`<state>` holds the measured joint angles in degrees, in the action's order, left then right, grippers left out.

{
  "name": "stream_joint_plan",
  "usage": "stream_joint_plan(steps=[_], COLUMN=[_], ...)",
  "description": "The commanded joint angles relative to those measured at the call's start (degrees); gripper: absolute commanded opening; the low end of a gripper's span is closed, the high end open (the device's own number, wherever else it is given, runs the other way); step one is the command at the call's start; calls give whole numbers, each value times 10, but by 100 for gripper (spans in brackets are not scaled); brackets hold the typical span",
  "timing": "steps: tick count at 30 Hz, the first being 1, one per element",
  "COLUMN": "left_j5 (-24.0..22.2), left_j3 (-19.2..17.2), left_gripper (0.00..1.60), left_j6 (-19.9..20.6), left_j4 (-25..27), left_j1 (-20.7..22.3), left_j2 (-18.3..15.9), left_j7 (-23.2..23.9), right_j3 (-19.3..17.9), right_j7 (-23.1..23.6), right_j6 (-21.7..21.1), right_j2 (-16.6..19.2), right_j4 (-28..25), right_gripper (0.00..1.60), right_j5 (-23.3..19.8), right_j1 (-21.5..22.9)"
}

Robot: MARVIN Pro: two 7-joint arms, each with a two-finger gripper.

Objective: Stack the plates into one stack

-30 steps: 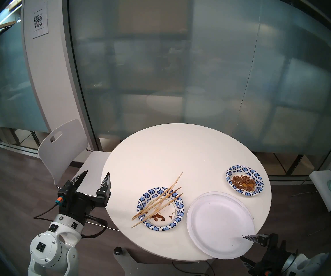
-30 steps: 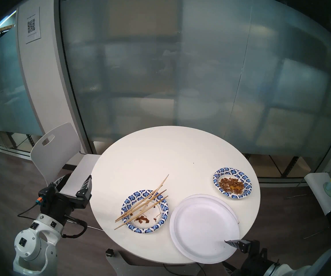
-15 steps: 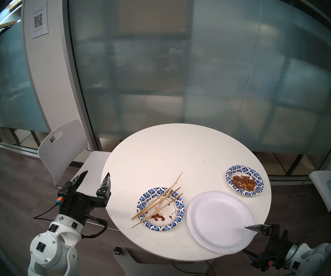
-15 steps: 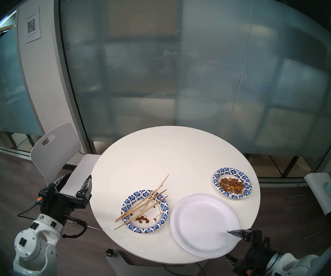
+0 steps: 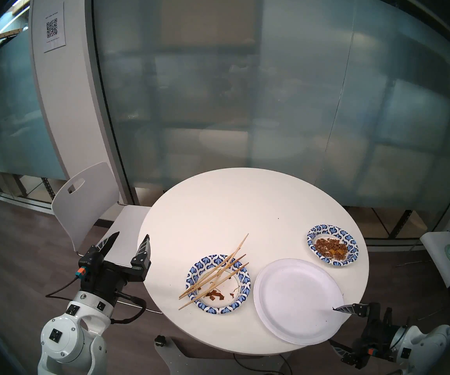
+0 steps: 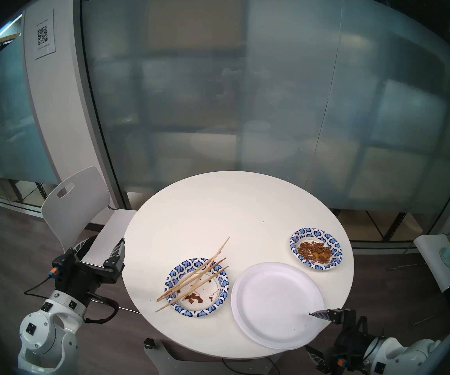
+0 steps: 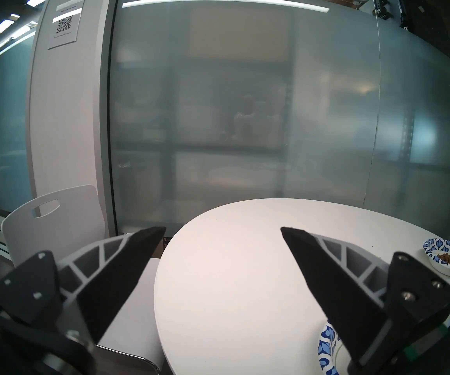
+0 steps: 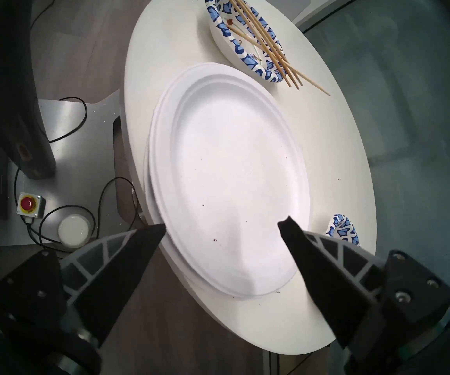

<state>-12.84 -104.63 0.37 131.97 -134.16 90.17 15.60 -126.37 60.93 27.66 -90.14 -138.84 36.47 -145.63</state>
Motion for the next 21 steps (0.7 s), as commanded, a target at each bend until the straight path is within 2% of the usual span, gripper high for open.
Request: stream_joint_plan(steps=[1, 5, 8, 10, 12, 14, 21], left_j5=[1, 1, 1, 1, 1, 1, 1], left_j3=[1, 1, 1, 1, 1, 1, 1], left_gripper=[160, 160, 160, 160, 160, 160, 160], left_j6=[-1, -1, -1, -2, -2, -2, -2], left_j4=[12, 12, 12, 12, 12, 11, 11], left_j1=[0, 0, 0, 0, 0, 1, 1], left_j2=[-1, -1, -1, -1, -1, -1, -1], left_j7=[1, 1, 1, 1, 1, 1, 1], right_j3=[-13, -17, -20, -30, -34, -41, -40], right_j7=[20, 35, 37, 36, 37, 32, 30], right_j6=[-14, -25, -21, -11, -9, 2, 6], right_j2=[8, 12, 14, 16, 18, 22, 39], right_j4=[-12, -12, -12, -12, -12, -12, -12], right_gripper=[160, 160, 160, 160, 160, 160, 160], right_j5=[-40, -58, -67, -94, -101, -125, -152], right_j1=[-4, -2, -3, -3, -3, 5, 34])
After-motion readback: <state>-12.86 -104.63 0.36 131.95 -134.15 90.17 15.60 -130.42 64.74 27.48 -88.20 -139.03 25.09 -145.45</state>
